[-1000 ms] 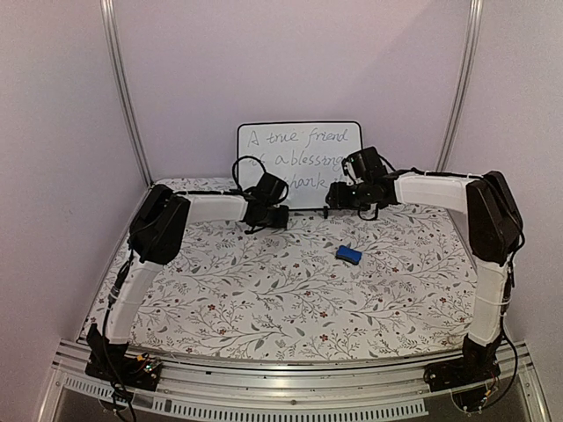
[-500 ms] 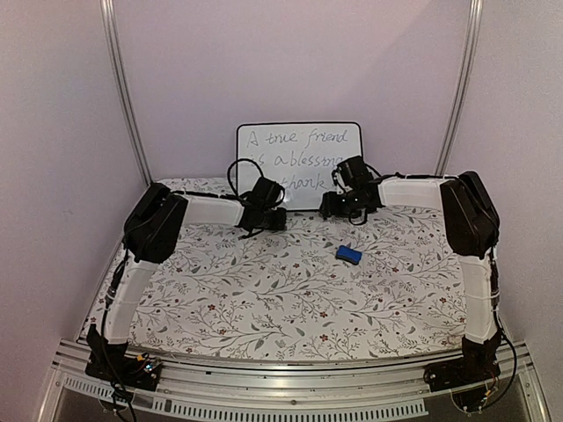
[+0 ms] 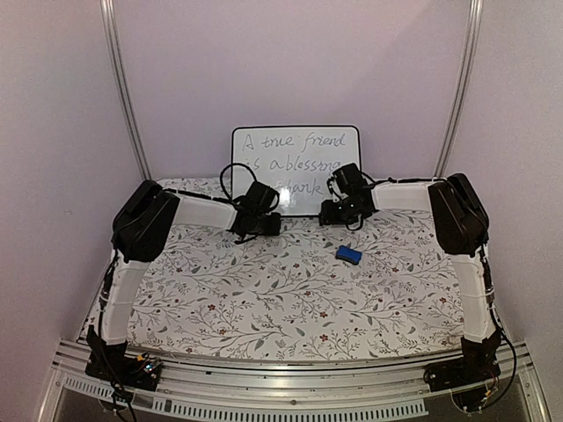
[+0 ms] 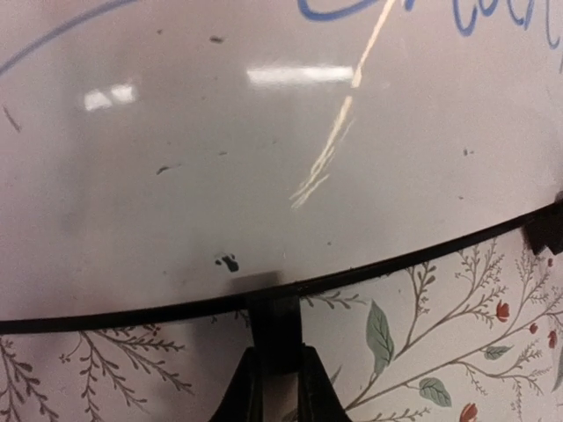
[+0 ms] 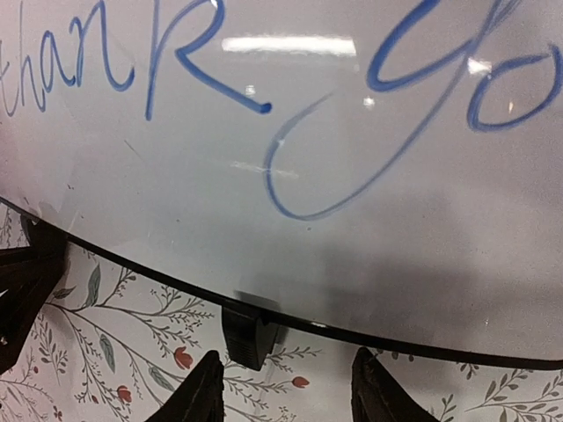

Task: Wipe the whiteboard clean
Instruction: Move the whiteboard to the center of the board.

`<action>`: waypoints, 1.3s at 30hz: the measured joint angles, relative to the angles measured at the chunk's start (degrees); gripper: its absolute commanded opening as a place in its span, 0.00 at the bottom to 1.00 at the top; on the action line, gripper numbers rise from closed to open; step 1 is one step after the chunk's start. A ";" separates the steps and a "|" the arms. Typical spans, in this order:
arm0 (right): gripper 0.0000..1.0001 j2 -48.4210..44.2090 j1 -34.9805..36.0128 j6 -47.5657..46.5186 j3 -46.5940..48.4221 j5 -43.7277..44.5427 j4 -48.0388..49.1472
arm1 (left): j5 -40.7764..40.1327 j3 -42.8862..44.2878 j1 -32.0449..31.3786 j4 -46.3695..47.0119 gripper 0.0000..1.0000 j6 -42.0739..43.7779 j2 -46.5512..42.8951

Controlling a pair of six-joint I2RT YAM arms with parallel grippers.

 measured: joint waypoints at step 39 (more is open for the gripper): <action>0.89 -39.43 6.88 -2.03 -41.40 6.10 10.29 | -12.44 -27.65 -10.71 -1.60 0.00 -23.45 -19.08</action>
